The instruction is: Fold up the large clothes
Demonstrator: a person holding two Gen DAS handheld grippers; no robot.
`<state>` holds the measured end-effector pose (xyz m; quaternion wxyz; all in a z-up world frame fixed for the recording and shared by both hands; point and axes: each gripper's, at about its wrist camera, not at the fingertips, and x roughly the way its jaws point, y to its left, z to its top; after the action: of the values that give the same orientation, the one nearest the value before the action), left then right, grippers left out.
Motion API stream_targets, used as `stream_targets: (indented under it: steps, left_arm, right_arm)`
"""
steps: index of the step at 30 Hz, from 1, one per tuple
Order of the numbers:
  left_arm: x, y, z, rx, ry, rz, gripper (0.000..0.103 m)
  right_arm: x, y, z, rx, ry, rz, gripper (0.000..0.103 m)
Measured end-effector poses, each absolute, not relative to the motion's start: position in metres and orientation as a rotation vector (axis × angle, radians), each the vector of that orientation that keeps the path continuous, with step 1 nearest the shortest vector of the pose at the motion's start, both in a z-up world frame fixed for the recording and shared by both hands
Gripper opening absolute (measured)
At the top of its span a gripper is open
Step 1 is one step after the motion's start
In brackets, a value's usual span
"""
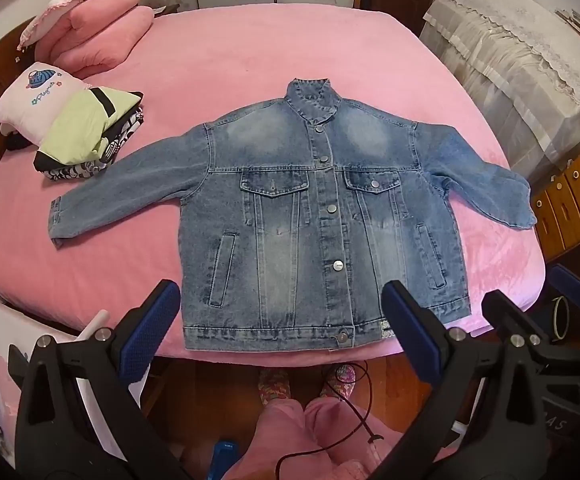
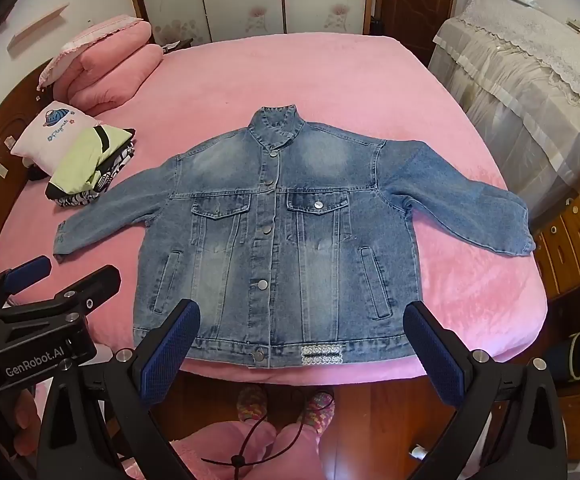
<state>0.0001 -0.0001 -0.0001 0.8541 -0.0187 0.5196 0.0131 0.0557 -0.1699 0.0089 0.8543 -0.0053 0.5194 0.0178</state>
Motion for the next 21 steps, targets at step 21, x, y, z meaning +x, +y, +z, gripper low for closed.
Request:
stream_targets:
  steps: [21]
  left_arm:
    - [0.0016, -0.0021, -0.0050, -0.059, 1.100, 0.008, 0.100]
  right_arm:
    - [0.0570, -0.1701, 0.0085, -0.019, 1.095, 0.030, 0.103]
